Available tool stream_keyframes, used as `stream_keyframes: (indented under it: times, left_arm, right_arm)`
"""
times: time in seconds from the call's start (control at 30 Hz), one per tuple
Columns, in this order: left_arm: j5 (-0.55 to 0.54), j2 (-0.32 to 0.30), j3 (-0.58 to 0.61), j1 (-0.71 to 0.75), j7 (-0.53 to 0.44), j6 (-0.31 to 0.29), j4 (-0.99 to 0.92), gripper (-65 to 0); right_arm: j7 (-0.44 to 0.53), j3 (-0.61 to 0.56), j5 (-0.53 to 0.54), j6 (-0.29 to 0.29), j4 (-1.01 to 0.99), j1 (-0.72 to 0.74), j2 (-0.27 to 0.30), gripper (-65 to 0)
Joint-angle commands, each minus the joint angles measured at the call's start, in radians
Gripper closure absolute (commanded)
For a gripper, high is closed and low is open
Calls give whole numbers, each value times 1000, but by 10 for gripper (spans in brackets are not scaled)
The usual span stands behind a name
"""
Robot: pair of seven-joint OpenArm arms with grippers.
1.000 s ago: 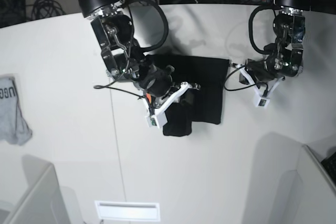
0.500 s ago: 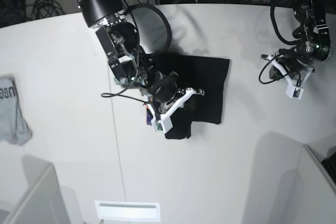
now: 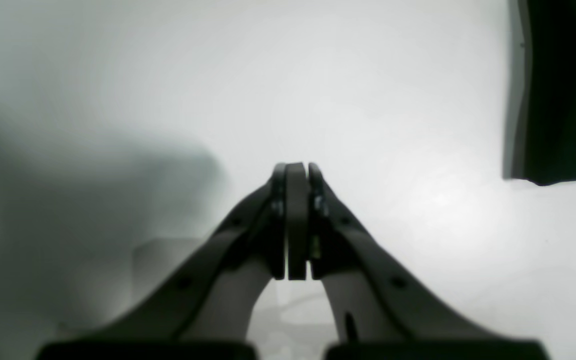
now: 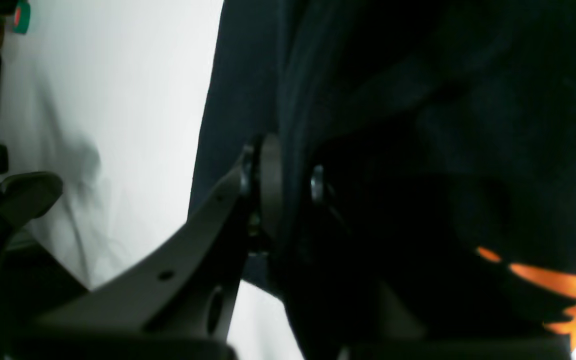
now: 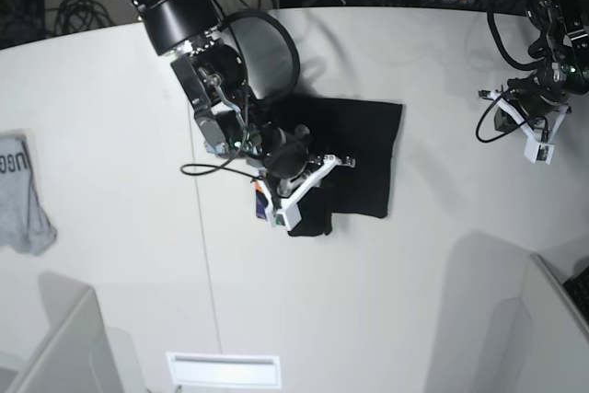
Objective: Fold the T-shirt properly
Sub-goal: 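Press and smooth the folded shirt with the right gripper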
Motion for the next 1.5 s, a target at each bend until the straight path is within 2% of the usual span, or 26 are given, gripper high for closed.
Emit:
stream_keyframes:
  times: [0.0, 0.1, 0.27, 0.47, 0.57, 0.67, 1.0, 1.17, 1.33, 1.47]
  left_arm:
    - [-11, -20, -8, -8, -15, -4, 13, 0]
    - [-11, -20, -8, -11, -15, -4, 12, 0]
    - [-9, -20, -8, -12, -15, -4, 12, 0]
    - [-6, -20, -8, -14, -15, -4, 10, 0]
    - [-5, -20, -8, -14, -15, -4, 10, 0]
    - [-5, -20, -9, -14, -15, -4, 10, 0]
    - [-5, -20, -9, -14, -15, -4, 12, 0]
    - [-6, -20, -9, -14, -15, -4, 12, 0]
    - [-11, -14, -9, -14, -15, -4, 18, 0]
    - [-12, -14, -3, -12, -15, -4, 21, 0]
  right_arm:
    - [15, 2, 18, 9, 12, 26, -9, 0]
    - [10, 2, 20, 9, 12, 24, -9, 0]
    - [10, 2, 20, 9, 13, 21, -17, -206]
    - [9, 0, 15, 9, 13, 24, -55, -359]
    - [9, 0, 14, 9, 10, 29, -64, -405]
    - [9, -23, 14, 9, 9, 41, -64, -407]
    - [16, -233, 21, 9, 16, 107, -98, -405]
    - [10, -261, 14, 9, 136, 105, -89, -404]
    - [10, -221, 14, -1, 282, 78, 14, -404]
    - [16, -132, 12, -74, 342, 7, 101, -404]
